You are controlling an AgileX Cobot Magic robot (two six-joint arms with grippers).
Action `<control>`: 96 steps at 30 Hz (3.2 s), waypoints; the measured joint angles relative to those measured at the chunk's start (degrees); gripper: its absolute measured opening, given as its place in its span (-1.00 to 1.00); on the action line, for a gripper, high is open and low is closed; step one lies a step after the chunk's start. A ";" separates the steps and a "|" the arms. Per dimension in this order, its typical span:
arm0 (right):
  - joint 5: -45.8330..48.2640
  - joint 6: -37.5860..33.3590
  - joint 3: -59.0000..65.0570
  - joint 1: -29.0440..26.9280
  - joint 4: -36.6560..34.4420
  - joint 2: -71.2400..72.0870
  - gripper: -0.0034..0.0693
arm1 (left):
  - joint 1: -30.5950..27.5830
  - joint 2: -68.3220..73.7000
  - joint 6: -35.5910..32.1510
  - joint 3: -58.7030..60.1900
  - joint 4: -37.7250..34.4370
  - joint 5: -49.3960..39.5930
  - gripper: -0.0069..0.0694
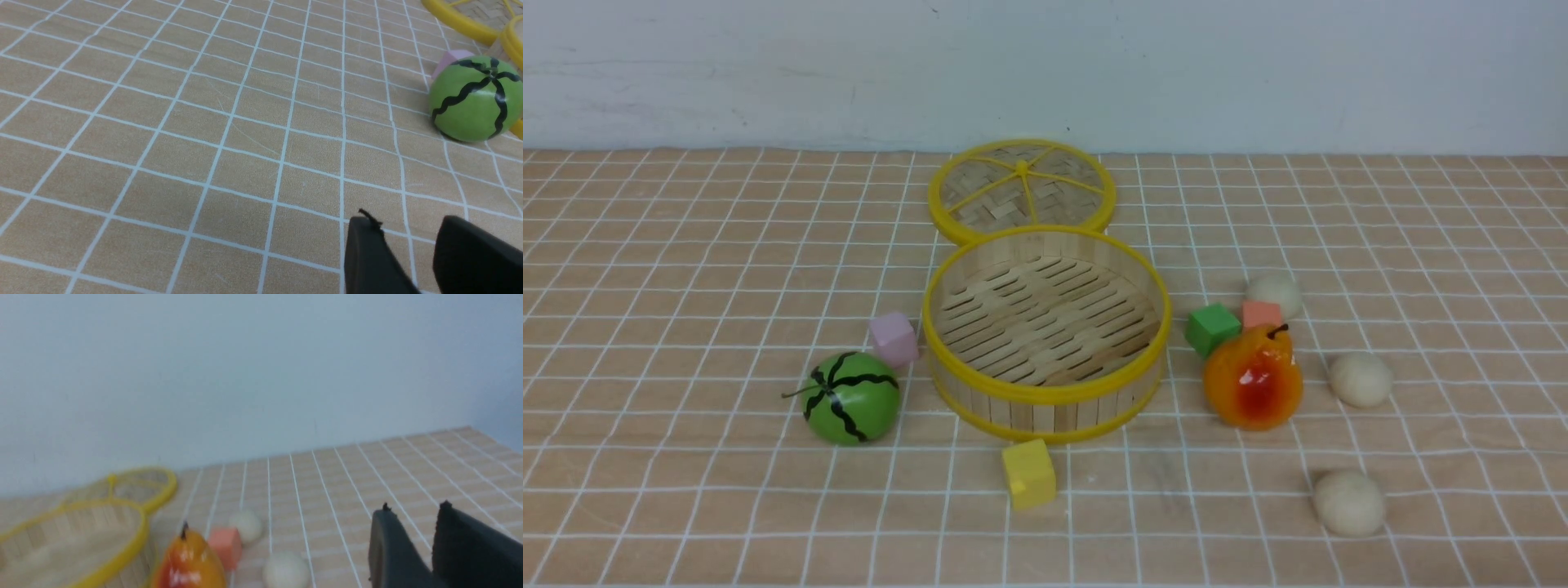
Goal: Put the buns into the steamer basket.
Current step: Use the right arm to grab a steamed stuffed bun, then use the right arm to put the steamed stuffed bun into the steamer
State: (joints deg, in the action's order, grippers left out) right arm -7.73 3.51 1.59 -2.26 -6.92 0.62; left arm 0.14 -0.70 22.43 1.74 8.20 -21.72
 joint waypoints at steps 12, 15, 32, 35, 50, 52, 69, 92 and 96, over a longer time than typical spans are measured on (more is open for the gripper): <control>-4.69 5.01 -14.83 0.00 5.95 -1.70 -0.39 | 0.00 0.00 0.00 0.00 0.00 0.00 -0.19; 7.27 5.51 -25.10 0.00 5.95 -7.35 -0.38 | 0.00 0.00 0.00 0.00 0.00 0.00 -0.19; 35.49 4.02 -37.16 0.00 0.90 -45.14 -0.33 | 0.00 0.00 0.00 0.00 0.00 0.00 -0.19; 31.99 4.02 -37.10 0.00 -0.58 -49.55 -0.33 | 0.00 0.00 0.00 0.00 0.00 0.00 -0.19; 42.41 -9.91 -54.27 12.27 -3.93 -80.23 -0.27 | 0.00 0.00 0.00 0.00 0.00 0.00 -0.19; 45.80 -9.05 -57.44 14.48 -4.05 -85.32 -0.27 | 0.00 0.00 0.00 0.00 0.00 0.00 -0.19; 48.91 -3.20 -59.96 15.36 -3.03 -96.82 -0.27 | 0.00 0.00 0.00 0.00 0.00 0.00 -0.19; 53.36 -3.85 -65.71 16.51 -7.17 -93.51 -0.90 | 0.00 0.00 0.00 0.00 0.00 0.00 -0.19; 50.21 -7.93 -71.97 21.94 -16.94 -91.07 -0.90 | 0.00 0.00 0.00 0.00 0.00 0.00 -0.19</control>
State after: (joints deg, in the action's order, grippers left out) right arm 42.49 -4.42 -70.38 19.68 -23.86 -90.45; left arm 0.14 -0.70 22.43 1.74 8.20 -21.72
